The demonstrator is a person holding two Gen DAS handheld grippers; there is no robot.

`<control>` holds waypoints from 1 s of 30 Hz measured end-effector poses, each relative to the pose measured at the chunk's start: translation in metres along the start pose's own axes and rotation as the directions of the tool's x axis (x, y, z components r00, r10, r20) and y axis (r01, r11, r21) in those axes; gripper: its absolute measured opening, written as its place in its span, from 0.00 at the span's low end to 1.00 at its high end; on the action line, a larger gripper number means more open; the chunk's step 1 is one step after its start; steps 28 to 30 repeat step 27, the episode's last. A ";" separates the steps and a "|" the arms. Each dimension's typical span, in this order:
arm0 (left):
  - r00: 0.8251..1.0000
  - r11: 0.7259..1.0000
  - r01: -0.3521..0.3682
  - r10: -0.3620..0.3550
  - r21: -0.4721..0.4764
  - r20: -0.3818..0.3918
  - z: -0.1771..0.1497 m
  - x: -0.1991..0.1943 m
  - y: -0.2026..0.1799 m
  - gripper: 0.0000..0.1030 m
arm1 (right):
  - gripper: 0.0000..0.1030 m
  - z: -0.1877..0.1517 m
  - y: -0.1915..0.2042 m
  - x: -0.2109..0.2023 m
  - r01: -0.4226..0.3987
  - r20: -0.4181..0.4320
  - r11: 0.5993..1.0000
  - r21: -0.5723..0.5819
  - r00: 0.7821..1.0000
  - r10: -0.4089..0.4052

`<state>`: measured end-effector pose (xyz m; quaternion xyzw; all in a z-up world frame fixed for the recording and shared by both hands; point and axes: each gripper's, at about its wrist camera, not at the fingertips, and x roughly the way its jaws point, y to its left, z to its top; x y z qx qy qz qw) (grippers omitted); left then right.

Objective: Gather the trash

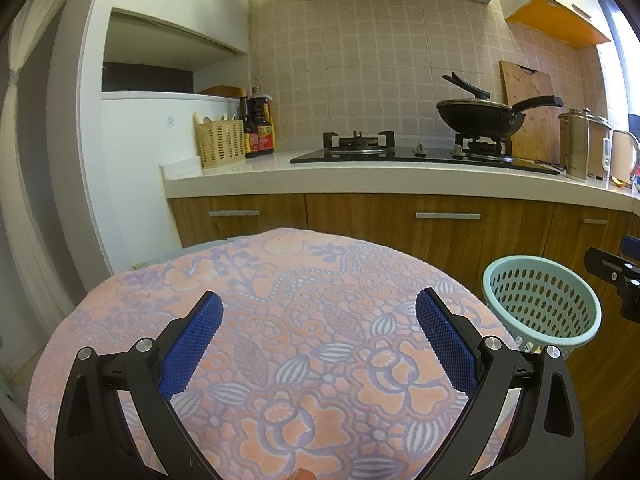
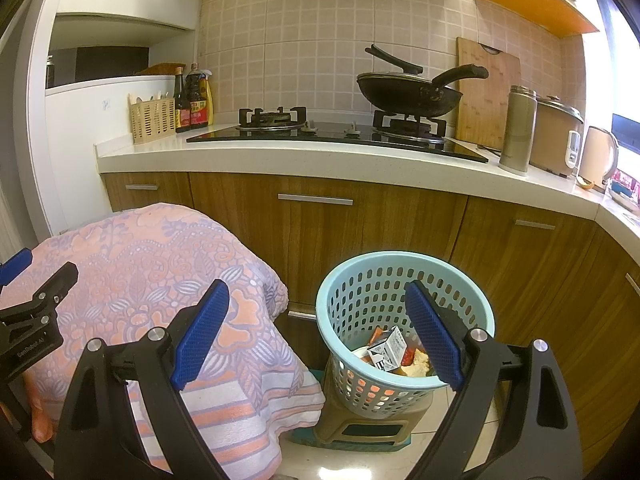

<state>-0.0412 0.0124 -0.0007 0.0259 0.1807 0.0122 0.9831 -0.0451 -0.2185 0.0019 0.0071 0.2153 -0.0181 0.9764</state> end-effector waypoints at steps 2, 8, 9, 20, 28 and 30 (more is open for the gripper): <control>1.000 1.000 0.000 0.000 -0.005 0.000 0.001 0.000 0.002 0.91 | 0.83 0.000 0.000 0.000 0.002 -0.001 1.000 0.000 1.000 -0.002; 1.000 1.000 -0.007 0.007 0.004 0.003 0.001 0.002 0.001 0.91 | 0.83 -0.001 0.000 -0.001 0.003 0.002 1.000 0.001 1.000 -0.003; 1.000 1.000 -0.005 0.005 0.006 0.001 0.000 0.002 0.001 0.92 | 0.83 -0.001 0.000 -0.002 0.004 0.003 1.000 0.002 1.000 -0.004; 0.998 0.998 0.059 -0.058 -0.025 0.014 0.001 -0.001 0.008 0.93 | 0.83 0.005 0.005 -0.008 0.004 0.019 1.000 0.001 1.000 -0.004; 0.997 0.996 0.079 -0.080 -0.030 -0.007 -0.001 0.002 0.007 0.93 | 0.83 0.003 0.005 -0.007 0.006 0.009 1.000 0.005 1.000 -0.006; 0.997 0.996 0.079 -0.080 -0.030 -0.007 -0.001 0.002 0.007 0.93 | 0.83 0.003 0.005 -0.007 0.006 0.009 1.000 0.005 1.000 -0.006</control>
